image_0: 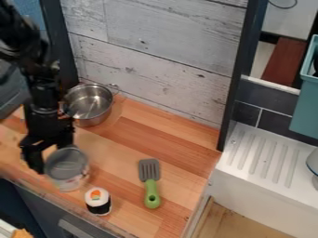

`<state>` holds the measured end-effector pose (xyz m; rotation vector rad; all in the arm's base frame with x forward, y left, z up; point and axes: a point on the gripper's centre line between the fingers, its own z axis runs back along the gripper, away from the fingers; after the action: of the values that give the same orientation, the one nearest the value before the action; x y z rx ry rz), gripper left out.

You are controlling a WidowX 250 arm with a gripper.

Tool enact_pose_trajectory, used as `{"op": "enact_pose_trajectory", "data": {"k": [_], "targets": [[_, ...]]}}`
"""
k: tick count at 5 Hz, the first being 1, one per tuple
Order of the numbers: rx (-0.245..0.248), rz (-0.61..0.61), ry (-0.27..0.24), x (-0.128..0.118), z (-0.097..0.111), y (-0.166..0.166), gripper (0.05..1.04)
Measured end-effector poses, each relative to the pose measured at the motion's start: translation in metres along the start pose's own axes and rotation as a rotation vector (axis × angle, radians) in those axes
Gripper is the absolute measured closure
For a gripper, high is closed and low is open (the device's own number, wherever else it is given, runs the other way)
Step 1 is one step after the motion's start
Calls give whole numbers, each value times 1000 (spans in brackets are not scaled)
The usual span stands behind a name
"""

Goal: Move the bowl on the center of the table

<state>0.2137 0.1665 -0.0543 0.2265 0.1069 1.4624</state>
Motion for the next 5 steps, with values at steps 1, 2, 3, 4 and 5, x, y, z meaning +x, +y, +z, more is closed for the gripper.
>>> {"op": "enact_pose_trajectory", "data": {"k": [1, 2, 3, 4, 5], "targets": [[-27, -22, 17, -19, 5, -4, 84], [-21, -35, 18, -31, 6, -4, 84], [-21, -31, -20, -37, 13, -5, 84], [-1, -35, -51, -32, 16, -1, 84], [-20, 26, -111, -23, 40, 5, 85]]}}
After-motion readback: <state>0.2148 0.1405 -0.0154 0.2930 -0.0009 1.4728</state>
